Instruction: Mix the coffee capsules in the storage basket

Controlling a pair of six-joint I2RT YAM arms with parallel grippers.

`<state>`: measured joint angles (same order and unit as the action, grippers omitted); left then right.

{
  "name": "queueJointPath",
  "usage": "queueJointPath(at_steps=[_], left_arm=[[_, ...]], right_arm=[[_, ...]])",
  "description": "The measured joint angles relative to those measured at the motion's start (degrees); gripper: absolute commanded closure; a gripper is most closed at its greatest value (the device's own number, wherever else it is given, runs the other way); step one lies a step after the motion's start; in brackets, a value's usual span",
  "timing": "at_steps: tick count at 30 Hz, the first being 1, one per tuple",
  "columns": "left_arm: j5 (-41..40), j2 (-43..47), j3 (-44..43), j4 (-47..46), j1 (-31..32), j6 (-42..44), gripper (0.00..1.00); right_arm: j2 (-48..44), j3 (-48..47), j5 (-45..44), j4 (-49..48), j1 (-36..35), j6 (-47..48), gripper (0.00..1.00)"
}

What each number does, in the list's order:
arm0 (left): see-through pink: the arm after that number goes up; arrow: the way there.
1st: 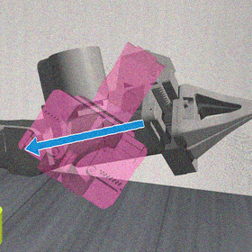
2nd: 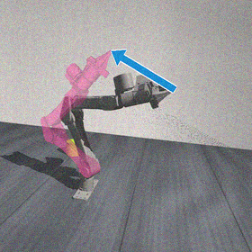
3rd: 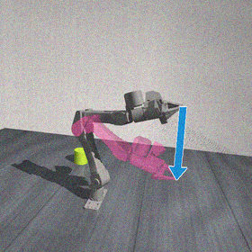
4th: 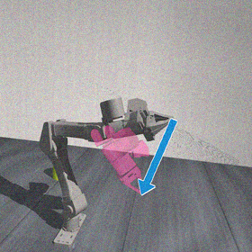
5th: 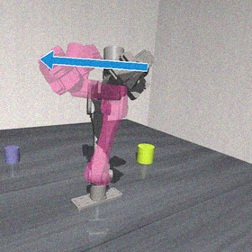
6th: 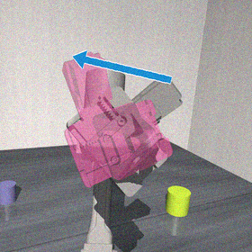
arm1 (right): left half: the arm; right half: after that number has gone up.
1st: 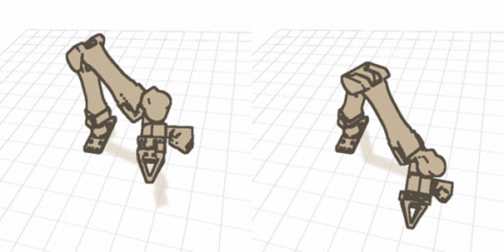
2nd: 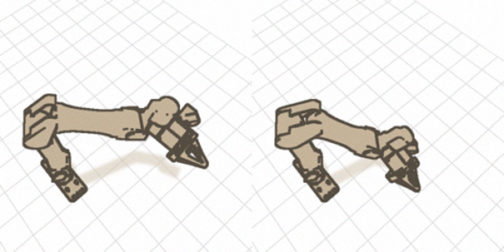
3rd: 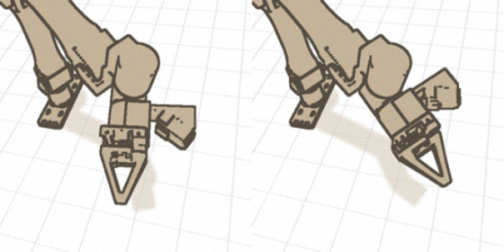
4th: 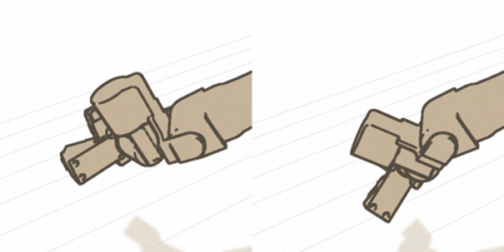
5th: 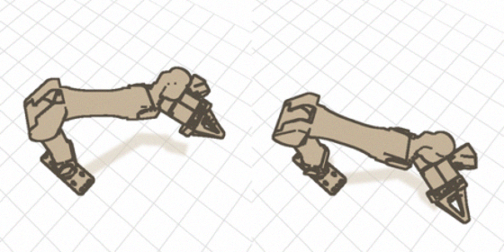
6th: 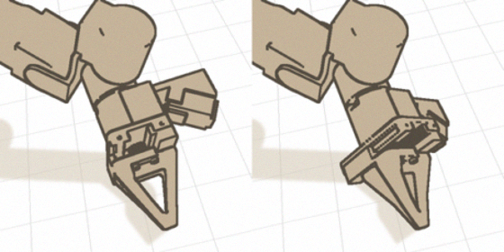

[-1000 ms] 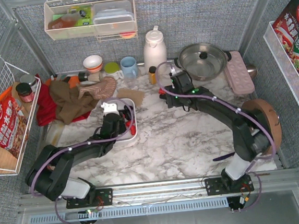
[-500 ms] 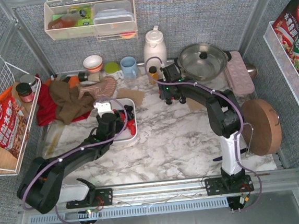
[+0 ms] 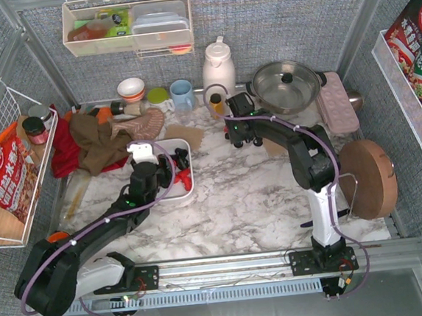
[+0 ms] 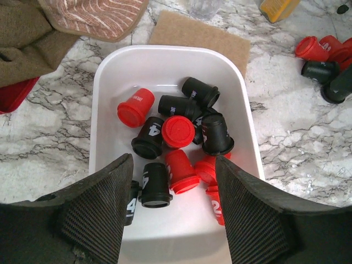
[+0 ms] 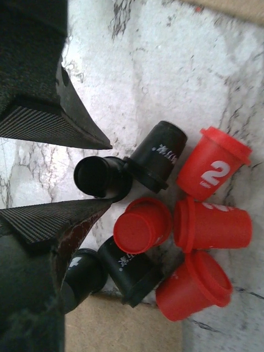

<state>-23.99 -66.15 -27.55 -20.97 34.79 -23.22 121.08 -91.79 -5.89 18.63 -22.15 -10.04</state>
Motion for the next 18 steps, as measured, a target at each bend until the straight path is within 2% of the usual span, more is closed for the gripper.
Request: queueJointPath(at_steps=[6,12,18], left_arm=[[0.9,0.1,0.0,-0.3,0.0,0.5,0.3],[1.7,0.2,0.0,-0.4,0.0,0.5,0.29],[5.5,-0.3,0.0,-2.9,0.0,1.9,0.26]], right_arm=[[0.0,1.3,0.0,0.6,0.0,-0.4,0.57],[0.0,1.7,0.0,0.4,0.0,-0.4,0.68],[-2.1,2.9,0.3,0.7,0.0,-0.3,0.71]])
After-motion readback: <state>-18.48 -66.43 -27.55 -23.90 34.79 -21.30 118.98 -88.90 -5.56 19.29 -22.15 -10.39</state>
